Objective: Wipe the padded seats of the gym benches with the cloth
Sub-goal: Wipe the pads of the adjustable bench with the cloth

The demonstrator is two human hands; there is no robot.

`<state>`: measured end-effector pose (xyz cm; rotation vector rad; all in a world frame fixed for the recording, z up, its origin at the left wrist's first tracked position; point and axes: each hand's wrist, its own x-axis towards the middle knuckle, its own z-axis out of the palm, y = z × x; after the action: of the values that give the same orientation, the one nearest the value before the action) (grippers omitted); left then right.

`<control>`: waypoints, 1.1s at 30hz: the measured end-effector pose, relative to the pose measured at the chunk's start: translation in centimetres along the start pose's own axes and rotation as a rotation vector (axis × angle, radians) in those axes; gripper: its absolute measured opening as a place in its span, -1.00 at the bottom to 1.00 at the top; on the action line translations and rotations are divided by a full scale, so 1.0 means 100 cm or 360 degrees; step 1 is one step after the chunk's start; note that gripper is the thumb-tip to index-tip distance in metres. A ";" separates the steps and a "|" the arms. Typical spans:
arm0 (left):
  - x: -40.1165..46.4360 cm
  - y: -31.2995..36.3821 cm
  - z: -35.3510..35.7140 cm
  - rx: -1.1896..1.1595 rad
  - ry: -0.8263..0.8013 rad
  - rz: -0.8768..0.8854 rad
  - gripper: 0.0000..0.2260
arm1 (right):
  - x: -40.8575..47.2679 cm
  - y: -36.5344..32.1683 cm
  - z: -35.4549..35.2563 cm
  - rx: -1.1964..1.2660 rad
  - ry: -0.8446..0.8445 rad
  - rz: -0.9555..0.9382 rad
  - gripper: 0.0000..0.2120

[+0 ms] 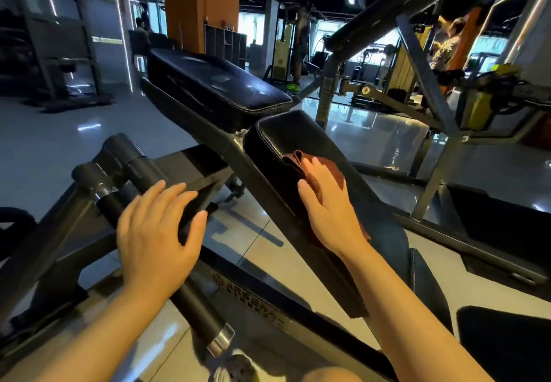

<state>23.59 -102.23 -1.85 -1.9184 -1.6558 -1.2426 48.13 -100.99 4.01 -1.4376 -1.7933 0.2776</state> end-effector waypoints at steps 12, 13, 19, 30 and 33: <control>0.041 -0.033 -0.030 -0.0013 -0.0054 0.0117 -0.60 | 0.117 -0.042 0.021 -0.0194 -0.0160 -0.0259 -0.46; 0.050 -0.040 -0.034 -0.0016 -0.0037 0.0061 -0.59 | 0.112 -0.036 0.019 -0.0162 -0.0113 -0.0180 -0.45; 0.074 -0.055 -0.030 -0.0066 -0.0049 0.0003 -0.56 | 0.076 -0.008 0.010 -0.0125 -0.0050 0.0061 -0.40; 0.069 -0.046 -0.017 0.0177 -0.0298 0.0359 -0.54 | 0.068 0.057 -0.005 -0.0087 0.0179 0.0768 -0.65; 0.068 -0.045 -0.015 0.0169 -0.0325 0.0376 -0.48 | 0.102 0.020 0.002 -0.0170 0.0165 0.0606 -0.66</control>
<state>18.49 -97.67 2.93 -2.1590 -1.4983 -0.8774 49.05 -91.14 7.19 -1.8344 -1.4620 0.2981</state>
